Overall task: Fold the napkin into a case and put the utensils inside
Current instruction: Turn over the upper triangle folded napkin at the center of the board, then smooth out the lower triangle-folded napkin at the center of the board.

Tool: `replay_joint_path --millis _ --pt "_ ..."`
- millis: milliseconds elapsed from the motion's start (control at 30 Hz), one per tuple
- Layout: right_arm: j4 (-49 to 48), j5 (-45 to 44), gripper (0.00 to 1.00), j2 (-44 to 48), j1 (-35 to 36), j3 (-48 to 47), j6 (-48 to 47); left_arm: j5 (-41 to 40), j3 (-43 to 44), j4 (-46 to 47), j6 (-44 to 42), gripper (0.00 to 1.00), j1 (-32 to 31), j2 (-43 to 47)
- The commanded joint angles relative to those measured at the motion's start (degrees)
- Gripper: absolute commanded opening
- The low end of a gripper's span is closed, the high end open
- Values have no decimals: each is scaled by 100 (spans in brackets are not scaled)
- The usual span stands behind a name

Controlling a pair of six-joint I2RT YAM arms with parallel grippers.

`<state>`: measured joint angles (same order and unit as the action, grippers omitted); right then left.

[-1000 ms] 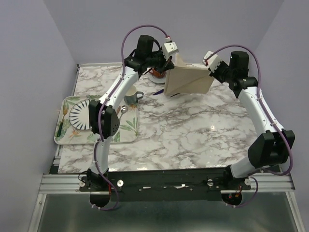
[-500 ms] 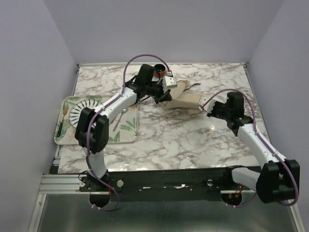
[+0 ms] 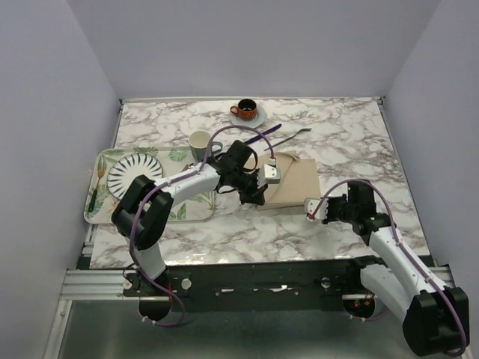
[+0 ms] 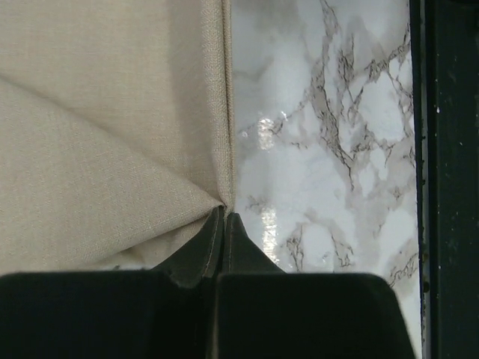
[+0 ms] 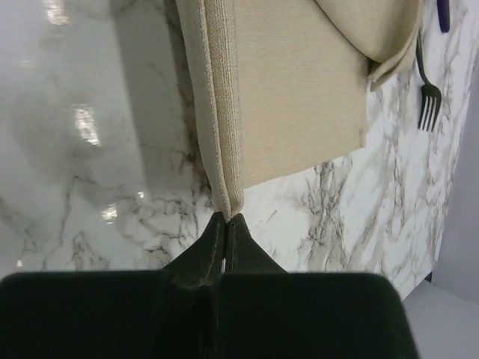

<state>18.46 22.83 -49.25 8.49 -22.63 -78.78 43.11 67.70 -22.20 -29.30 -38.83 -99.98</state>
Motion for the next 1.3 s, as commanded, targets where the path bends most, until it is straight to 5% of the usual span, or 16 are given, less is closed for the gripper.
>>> replay_joint_path --millis 0,100,133,167,233,300,433,567,767,1267 --pt "1079 108 5 319 91 75 -647 -233 -397 -171 -32 0 -204 295" --pt "1572 213 36 547 126 40 -761 -268 -626 -180 -49 0 -362 330" --pt "1712 248 68 592 126 -56 -744 -294 -679 -284 -102 0 -406 330" --pt "1931 300 79 636 126 -118 -674 -321 -679 -346 -181 0 -484 296" --pt "2073 327 85 637 126 -328 -228 -295 -653 -548 -251 19 -494 287" --pt "2337 301 87 505 118 -759 107 -269 -627 -689 -382 42 -485 357" --pt "2434 160 87 -337 39 -1646 1519 47 -364 -1032 -105 59 -354 567" --pt "2592 301 80 -1523 -146 -2657 2892 172 -214 11 1915 61 392 708" --pt "2961 503 72 -3062 -295 -3923 4546 -1330 533 480 4192 64 1149 8" --pt "3322 731 67 -4136 -629 -4153 5751 -2870 560 752 5698 61 1237 -742"
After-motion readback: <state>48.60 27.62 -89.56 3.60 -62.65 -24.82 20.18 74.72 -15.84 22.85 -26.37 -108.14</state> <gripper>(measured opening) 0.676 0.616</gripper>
